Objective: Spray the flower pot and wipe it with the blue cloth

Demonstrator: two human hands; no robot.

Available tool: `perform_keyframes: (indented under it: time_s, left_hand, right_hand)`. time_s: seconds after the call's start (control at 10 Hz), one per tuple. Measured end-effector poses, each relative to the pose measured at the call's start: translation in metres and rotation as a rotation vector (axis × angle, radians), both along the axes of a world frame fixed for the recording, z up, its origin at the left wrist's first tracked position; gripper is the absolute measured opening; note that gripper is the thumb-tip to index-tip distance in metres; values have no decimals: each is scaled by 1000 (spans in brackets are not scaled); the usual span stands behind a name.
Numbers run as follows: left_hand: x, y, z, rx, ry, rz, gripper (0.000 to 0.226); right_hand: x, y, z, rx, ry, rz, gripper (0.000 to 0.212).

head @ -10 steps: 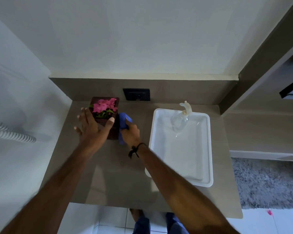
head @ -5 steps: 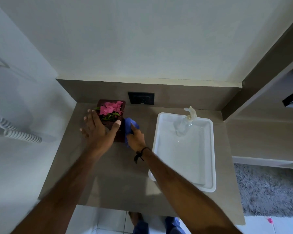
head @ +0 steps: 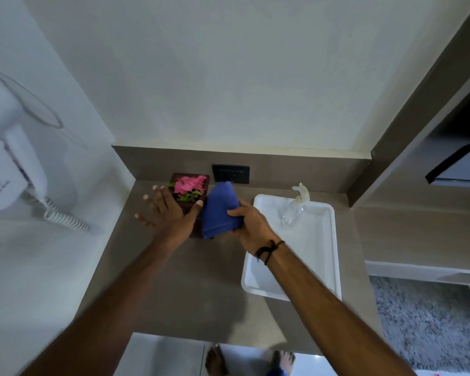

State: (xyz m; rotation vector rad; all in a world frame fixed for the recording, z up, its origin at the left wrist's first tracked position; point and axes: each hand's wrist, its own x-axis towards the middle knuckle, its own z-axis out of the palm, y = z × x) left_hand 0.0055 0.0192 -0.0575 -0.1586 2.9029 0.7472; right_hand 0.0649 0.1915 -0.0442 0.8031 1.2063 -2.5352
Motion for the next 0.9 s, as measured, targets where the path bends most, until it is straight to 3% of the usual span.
perform_keyframes:
  time_s: [0.1,0.2,0.3,0.4,0.5,0.6,0.8,0.9]
  left_hand:
    - [19,20,18,77,322,-65,95]
    - [51,60,25,380,466,-162,82]
    - [76,96,22,709,118,-138,64]
    - [80,119,1,1052,-434,-145,33]
    - [88,135,-30,978,-577,8,36]
    - [99,150,-56,777,-603,40,31]
    - [103,161,-78,530,-585,-54,32]
    - [96,162,-71,463,-526,-109,49]
  right_hand:
    - [19,24,1,-94,-2,-89,38]
    - [39,50,3,-175,38,-121,36]
    - [59,77,0,-203,82,-164,42]
    - [80,98,-16,-132,75,-183,33]
    - [98,114,-44,358,-132,-106,21]
    - [114,125,-73,723,-351,40,16]
    - [129,134,-95,966,-480,133,40]
    - [123,141,-79,1060,-451,-5,43]
